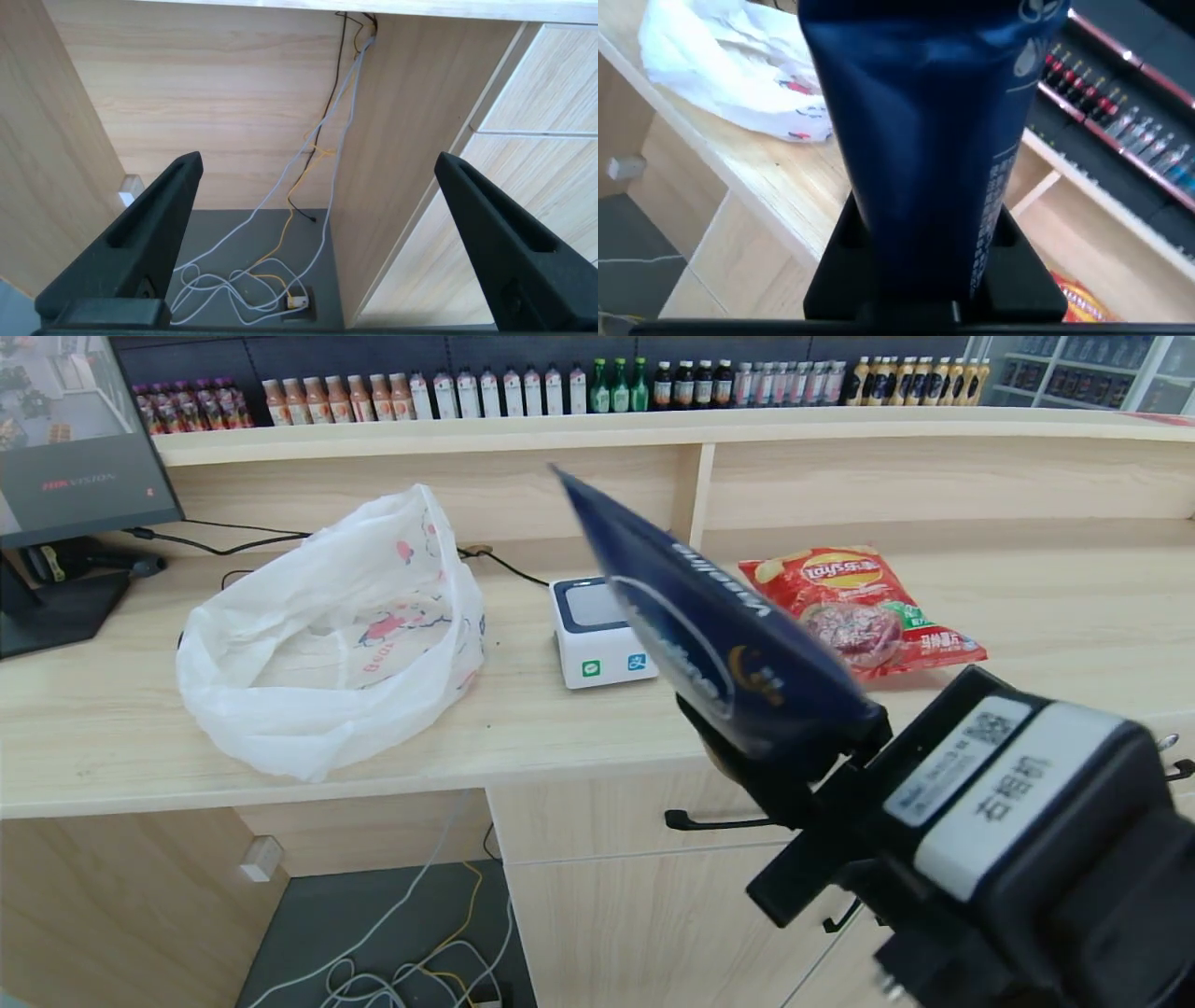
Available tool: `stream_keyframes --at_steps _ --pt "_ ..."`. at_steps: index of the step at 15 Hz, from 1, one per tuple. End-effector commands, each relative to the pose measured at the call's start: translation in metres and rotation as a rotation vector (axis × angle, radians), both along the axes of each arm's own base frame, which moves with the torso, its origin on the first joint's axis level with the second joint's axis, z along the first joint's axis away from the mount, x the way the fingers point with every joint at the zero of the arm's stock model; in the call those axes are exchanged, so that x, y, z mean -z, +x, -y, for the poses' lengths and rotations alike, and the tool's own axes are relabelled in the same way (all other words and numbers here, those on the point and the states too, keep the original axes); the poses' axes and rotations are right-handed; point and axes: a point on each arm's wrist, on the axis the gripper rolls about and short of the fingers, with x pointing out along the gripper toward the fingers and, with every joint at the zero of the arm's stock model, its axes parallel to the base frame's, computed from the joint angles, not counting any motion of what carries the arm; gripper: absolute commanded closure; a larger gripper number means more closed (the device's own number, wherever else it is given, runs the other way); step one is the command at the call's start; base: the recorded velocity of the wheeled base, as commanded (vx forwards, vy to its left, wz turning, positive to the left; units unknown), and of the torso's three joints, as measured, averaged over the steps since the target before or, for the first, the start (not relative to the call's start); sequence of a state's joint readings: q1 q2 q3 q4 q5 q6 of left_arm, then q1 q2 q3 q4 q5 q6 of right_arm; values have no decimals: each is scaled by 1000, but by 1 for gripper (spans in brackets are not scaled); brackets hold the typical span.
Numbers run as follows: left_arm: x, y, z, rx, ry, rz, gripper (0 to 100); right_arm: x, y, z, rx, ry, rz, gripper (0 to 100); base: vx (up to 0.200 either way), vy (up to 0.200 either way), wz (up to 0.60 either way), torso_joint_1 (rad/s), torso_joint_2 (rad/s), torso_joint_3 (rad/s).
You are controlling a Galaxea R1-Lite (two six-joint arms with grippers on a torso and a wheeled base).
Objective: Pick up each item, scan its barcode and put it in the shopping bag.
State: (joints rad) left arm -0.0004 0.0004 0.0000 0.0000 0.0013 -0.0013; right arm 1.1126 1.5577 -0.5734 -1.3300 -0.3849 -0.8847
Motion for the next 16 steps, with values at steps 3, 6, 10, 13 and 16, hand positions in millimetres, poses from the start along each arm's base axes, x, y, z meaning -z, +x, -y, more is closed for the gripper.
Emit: stream_keyframes --at_steps 3,6,10,13,16 --pt "0 0 0 1 0 0 0 4 -12 -41 -31 -145 112 100 0 0 0 0 0 0" --pt "0 0 0 1 0 0 0 4 -16 -43 -19 -205 168 100 0 0 0 0 0 0" --pt "0 0 0 -1 0 0 0 7 -28 -47 -4 -298 252 100 0 0 0 0 0 0" --pt "0 0 0 -1 0 0 0 8 -29 -48 9 -341 294 100 0 0 0 0 0 0" --pt "0 0 0 -1 0 0 0 11 -30 -50 23 -358 337 100 0 0 0 0 0 0"
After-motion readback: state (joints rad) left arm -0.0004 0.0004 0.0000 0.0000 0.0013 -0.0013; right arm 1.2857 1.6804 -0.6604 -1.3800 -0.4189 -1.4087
